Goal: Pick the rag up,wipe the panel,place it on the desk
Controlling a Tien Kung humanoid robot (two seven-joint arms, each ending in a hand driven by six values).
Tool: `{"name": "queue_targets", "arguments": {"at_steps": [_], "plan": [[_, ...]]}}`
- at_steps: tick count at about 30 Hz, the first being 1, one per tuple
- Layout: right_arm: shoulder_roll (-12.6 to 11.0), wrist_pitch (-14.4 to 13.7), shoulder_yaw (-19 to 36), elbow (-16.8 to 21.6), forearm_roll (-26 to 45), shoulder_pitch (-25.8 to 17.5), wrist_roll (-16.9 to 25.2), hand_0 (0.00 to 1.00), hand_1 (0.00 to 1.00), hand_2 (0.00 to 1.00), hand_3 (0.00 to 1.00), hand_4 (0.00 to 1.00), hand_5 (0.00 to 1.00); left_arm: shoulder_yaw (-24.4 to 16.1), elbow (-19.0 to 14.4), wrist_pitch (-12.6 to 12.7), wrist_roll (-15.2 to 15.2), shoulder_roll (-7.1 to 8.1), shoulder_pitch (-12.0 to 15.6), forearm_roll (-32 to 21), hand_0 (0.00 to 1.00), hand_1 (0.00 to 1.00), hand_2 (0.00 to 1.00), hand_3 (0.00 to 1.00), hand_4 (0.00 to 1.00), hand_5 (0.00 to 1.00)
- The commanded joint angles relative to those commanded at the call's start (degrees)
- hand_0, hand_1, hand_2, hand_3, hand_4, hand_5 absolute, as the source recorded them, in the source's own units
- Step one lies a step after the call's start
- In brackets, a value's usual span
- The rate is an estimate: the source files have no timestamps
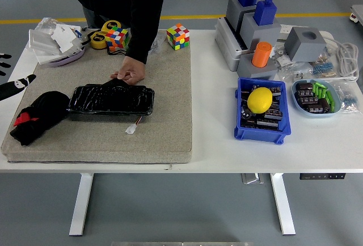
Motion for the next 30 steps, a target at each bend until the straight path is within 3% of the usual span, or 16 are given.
{"name": "queue_targets", "arguments": {"at_steps": [7,16,22,30], "plan": [[0.01,-0.11,-0.46,-0.03,0.08,0.09,-0.03,0.746,0.675,0.699,0.616,0.988,0.583,-3.46,-4.76,0.0,0.82,1.75,2.43,-2.59,0.312,0.52,0.618,0.719,0.998,0.532],[0.02,-0.35,-1.75,0.02,0.48,0.24,-0.06,0.746,0.675,0.699,0.615,0.985,0.581,-7.98,-14.08,0.0,-0.13,3.23,6.66,-10.25,0.316,0.523,0.619,0.72,0.991,0.553],[0.51,-0.4,-1.9,0.01,0.29,-0.05,-0.1,0.745,0.675,0.699,0.613,0.983,0.58,-8.27,-17.44,0.0,-1.78,3.47,7.88,-18.92,0.319,0.525,0.62,0.724,0.985,0.563],[1.14,-0.55,-3.21,-0.1,0.53,-0.42,-0.29,0.745,0.675,0.699,0.613,0.983,0.58,-8.42,-20.33,0.0,-2.82,4.66,9.34,-26.3,0.322,0.526,0.622,0.726,0.98,0.572]]}}
